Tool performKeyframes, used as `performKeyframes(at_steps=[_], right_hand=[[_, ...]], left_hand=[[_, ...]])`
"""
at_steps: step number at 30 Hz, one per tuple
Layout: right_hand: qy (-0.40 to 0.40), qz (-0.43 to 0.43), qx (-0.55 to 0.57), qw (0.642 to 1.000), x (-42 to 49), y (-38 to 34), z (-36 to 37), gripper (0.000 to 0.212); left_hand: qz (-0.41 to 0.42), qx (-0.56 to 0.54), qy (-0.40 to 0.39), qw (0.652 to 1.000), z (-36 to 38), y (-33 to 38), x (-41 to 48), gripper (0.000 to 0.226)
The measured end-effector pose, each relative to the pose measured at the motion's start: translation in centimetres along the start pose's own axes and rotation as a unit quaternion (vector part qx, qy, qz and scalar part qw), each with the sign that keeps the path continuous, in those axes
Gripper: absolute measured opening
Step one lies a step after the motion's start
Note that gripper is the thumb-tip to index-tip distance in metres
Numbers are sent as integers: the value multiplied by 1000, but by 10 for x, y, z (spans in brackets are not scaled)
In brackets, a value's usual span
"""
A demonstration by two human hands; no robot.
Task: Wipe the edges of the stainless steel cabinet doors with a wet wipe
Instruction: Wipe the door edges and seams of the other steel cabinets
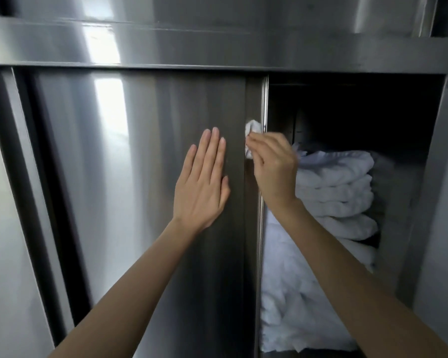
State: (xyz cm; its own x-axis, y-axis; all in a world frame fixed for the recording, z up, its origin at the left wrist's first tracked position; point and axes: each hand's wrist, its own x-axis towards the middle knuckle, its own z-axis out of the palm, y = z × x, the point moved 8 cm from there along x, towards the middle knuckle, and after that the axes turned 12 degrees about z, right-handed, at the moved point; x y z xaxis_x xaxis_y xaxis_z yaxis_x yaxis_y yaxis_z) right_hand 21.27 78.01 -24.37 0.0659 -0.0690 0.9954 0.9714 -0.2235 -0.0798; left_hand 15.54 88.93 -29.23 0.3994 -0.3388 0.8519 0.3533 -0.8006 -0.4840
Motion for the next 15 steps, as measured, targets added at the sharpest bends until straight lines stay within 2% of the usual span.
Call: performKeyframes(at_steps=[2,5,8,11,15], right_hand=[[-8,4,1,1000,-46,6,-1,14],[-75,-12,0,997,-121,13,-6,11],[-131,-69,1,989,-132,13,-6,18],[-82,-65,7,995,-90,11,-5,15],[6,45,27,999,-74,15,1,11]], left_hand=[[19,1,-18,1000,7,13,-33,62],[35,2,-25,999,13,28,-70,61],[35,10,-23,999,16,32,-79,62],[37,10,-22,999,17,31,-79,62],[35,7,-21,999,18,32,-80,60]])
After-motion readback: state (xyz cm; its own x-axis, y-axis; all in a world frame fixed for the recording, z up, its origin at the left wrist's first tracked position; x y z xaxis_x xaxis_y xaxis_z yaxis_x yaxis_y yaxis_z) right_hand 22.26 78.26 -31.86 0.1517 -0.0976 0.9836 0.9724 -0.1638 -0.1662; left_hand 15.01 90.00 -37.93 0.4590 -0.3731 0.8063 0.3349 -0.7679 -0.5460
